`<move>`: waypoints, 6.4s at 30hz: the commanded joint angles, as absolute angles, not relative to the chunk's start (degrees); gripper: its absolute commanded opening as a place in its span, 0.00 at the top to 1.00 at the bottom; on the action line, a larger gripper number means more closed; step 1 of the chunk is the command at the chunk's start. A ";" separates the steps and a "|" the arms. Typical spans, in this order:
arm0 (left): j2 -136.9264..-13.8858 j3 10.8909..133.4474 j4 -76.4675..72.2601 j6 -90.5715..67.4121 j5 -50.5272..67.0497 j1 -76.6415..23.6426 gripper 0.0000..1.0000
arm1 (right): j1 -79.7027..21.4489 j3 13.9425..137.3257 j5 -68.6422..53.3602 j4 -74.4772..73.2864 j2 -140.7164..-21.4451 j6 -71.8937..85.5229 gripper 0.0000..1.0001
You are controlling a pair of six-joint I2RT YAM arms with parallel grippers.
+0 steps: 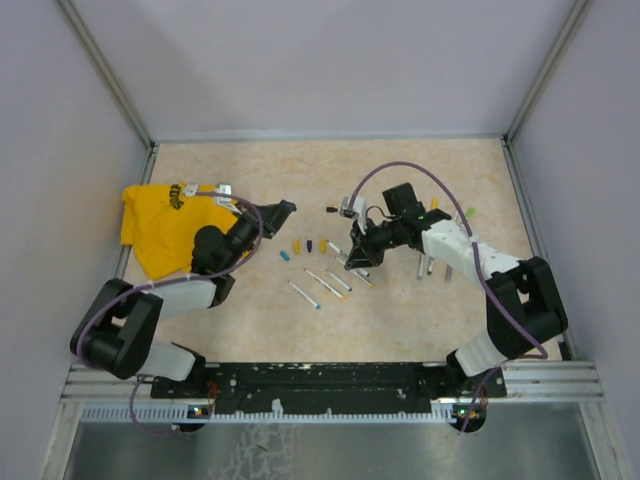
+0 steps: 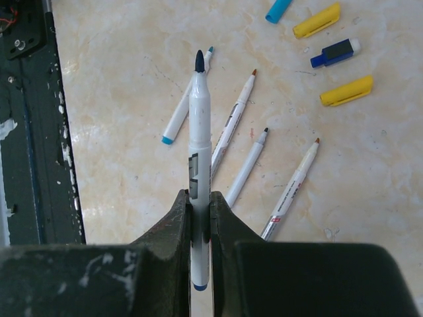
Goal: Open the pen caps
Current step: Open the pen cap from the pen, then place the pen at the center of the board, then place the pen cap at the center of the board.
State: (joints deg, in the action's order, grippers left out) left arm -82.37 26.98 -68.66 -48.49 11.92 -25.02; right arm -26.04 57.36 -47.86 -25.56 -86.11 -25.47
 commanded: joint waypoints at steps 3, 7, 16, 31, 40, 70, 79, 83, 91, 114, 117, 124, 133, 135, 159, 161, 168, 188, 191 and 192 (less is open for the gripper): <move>-75.16 23.07 -63.34 -43.38 10.99 -24.08 1.00 | -24.52 58.01 -46.23 -26.32 -83.04 -28.46 1.00; -71.29 20.33 -60.22 -41.50 12.12 -23.75 1.00 | -23.71 57.75 -41.67 -26.40 -82.28 -29.26 1.00; -65.15 16.16 -54.38 -39.81 14.43 -23.38 1.00 | -22.94 57.75 -33.18 -26.02 -83.91 -29.20 1.00; -68.40 17.46 -54.22 -41.97 23.17 -23.38 1.00 | -22.23 58.78 -22.93 -24.87 -91.10 -24.27 1.00; -73.91 19.27 -53.69 -44.55 23.34 -23.97 1.00 | -23.19 59.47 -20.21 -24.41 -96.98 -21.35 1.00; -79.55 21.75 -53.53 -44.86 20.26 -28.20 1.00 | -25.60 62.15 -17.84 -26.71 -98.98 -19.80 0.68; -83.60 22.92 -53.43 -45.17 15.85 -32.73 1.00 | -25.34 61.31 -17.30 -26.21 -92.92 -21.30 0.59; -85.28 24.20 -52.79 -45.13 14.38 -34.38 1.00 | -24.51 61.01 -19.02 -26.32 -90.60 -22.15 0.59; -87.50 28.26 -45.86 -44.05 9.50 -37.60 1.00 | -22.06 60.57 -22.41 -26.55 -87.15 -23.02 0.58; -94.61 41.87 -28.45 -41.04 3.28 -41.56 1.00 | -20.22 60.39 -23.29 -26.30 -86.07 -23.29 0.58; -95.87 43.77 -26.17 -40.62 2.72 -41.62 1.00 | -20.16 60.43 -23.24 -26.36 -86.04 -23.29 0.58; -99.01 48.61 -20.41 -40.33 0.60 -41.84 1.00 | -19.80 60.43 -23.20 -26.31 -85.92 -23.20 0.58; -105.96 58.86 -12.55 -39.23 -2.36 -41.93 1.00 | -19.17 60.30 -23.13 -26.24 -85.61 -23.15 0.58; -107.64 61.03 -11.09 -39.07 -2.62 -41.92 1.00 | -19.11 60.32 -23.22 -26.13 -85.52 -23.12 0.58; -114.69 69.16 -4.08 -38.29 -9.74 -41.66 0.79 | -18.98 60.22 -23.73 -26.15 -85.19 -23.12 0.58; -114.46 69.09 -3.88 -38.22 -10.13 -41.62 0.75 | -18.97 60.21 -23.73 -26.10 -85.12 -23.12 0.58; -113.60 68.73 -3.58 -38.13 -10.67 -41.57 0.65 | -18.90 60.17 -24.14 -26.10 -84.91 -23.12 0.58; -97.79 64.30 -3.13 -31.87 -10.51 -39.82 0.26 | -18.73 60.26 -25.96 -26.29 -83.81 -23.25 0.58; -94.62 61.35 -5.79 -29.33 -6.49 -38.53 0.20 | -18.63 60.36 -26.63 -26.58 -83.77 -23.21 0.58; -93.30 60.03 -7.59 -28.86 -4.62 -38.05 0.20 | -18.58 60.38 -26.96 -26.62 -83.69 -23.25 0.58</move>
State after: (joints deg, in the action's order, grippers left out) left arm -97.21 64.05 -3.53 -33.04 -9.56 -39.86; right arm -19.42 60.36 -25.19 -27.51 -86.32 -22.50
